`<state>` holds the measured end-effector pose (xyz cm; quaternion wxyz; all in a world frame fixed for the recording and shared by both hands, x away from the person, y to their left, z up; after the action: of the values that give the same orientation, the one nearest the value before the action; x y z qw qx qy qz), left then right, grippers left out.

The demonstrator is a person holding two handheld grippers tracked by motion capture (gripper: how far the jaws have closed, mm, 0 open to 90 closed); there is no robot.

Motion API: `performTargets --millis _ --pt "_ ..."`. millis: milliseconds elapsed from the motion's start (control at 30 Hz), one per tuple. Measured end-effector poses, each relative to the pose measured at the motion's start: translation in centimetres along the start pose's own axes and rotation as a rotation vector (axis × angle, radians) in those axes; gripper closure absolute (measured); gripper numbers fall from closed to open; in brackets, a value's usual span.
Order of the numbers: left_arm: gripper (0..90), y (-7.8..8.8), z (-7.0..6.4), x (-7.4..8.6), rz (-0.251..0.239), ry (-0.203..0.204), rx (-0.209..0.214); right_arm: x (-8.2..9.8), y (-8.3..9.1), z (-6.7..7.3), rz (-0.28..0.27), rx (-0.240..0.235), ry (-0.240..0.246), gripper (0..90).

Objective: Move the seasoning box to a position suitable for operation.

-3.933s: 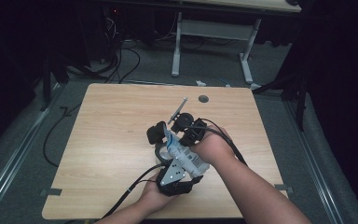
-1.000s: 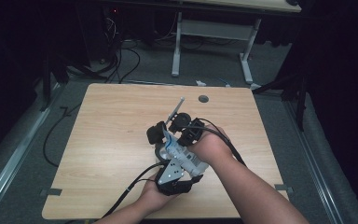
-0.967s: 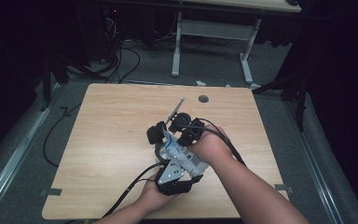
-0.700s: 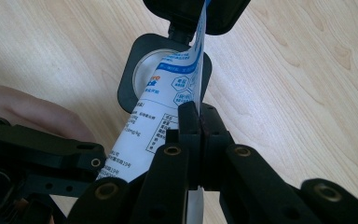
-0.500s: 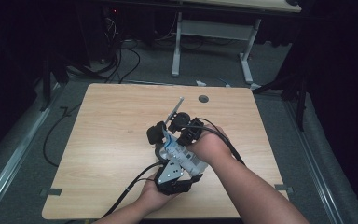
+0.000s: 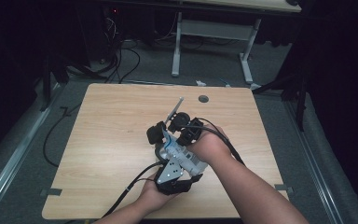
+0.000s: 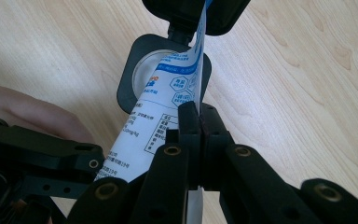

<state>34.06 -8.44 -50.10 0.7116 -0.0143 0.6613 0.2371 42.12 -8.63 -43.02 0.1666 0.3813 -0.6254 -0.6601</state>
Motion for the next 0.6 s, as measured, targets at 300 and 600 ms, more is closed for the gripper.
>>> performTargets --millis 300,600 --pt "54.4 0.09 0.09 -0.07 -0.002 0.001 -0.002 -0.07 0.05 0.02 -0.001 0.001 -0.005 89.8" --pt "54.4 0.23 0.23 -0.23 -0.010 0.003 -0.007 -0.39 0.14 0.21 -0.003 0.005 0.006 89.8"
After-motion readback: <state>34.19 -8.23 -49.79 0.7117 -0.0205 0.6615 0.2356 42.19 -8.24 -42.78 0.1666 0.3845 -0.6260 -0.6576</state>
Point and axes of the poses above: each handheld gripper's, and its own axes: y roughly backward along the jaws, x roughly out of its underside, z roughly to its left, the point moved 9 cm from there along -y, roughly forward along the jaws, and after that the axes turned 8 degrees about -y, right-handed, at the moved point
